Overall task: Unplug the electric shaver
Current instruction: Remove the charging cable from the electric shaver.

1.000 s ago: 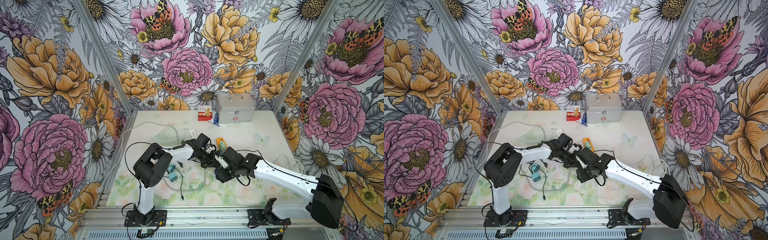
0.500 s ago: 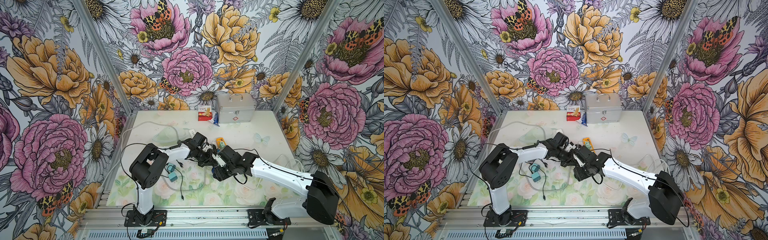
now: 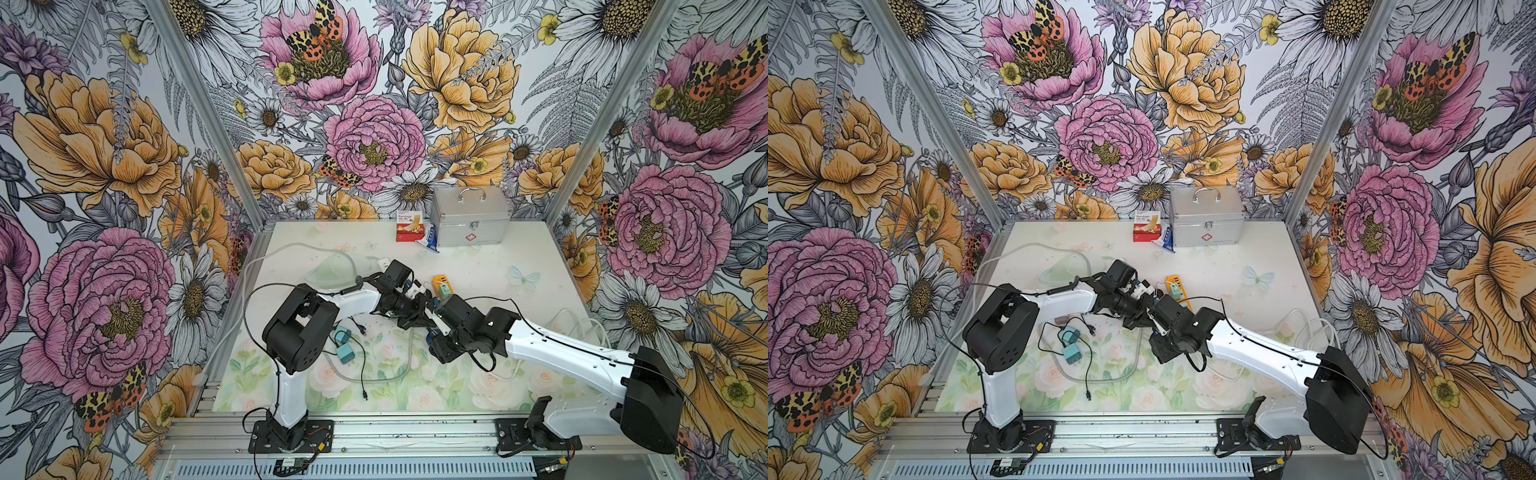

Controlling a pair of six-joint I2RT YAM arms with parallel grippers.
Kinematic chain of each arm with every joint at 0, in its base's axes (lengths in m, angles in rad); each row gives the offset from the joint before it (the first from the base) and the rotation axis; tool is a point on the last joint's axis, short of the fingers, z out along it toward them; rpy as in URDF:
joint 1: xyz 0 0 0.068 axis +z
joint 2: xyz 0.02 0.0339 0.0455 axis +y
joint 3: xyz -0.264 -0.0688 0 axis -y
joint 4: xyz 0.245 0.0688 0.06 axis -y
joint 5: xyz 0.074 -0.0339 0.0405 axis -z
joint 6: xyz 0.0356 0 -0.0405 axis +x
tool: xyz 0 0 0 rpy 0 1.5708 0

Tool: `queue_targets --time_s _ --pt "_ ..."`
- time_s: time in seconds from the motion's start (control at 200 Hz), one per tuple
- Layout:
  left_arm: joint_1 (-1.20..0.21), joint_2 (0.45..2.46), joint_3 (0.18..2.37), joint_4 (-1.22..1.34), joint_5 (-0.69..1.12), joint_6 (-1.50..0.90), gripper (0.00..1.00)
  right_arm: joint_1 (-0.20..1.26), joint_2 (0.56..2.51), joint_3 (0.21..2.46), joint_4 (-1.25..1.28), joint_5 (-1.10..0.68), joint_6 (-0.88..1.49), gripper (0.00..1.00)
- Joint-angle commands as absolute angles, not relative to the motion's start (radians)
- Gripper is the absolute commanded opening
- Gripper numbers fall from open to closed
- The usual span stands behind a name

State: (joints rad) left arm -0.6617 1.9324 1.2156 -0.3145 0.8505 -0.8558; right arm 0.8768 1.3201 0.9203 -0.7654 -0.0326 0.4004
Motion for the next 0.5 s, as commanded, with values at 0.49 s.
queue_targets --time_s 0.49 --pt "-0.604 1.83 1.17 -0.065 0.751 -0.904 0.0 0.876 1.268 0.914 -0.756 -0.242 0.371 0.11"
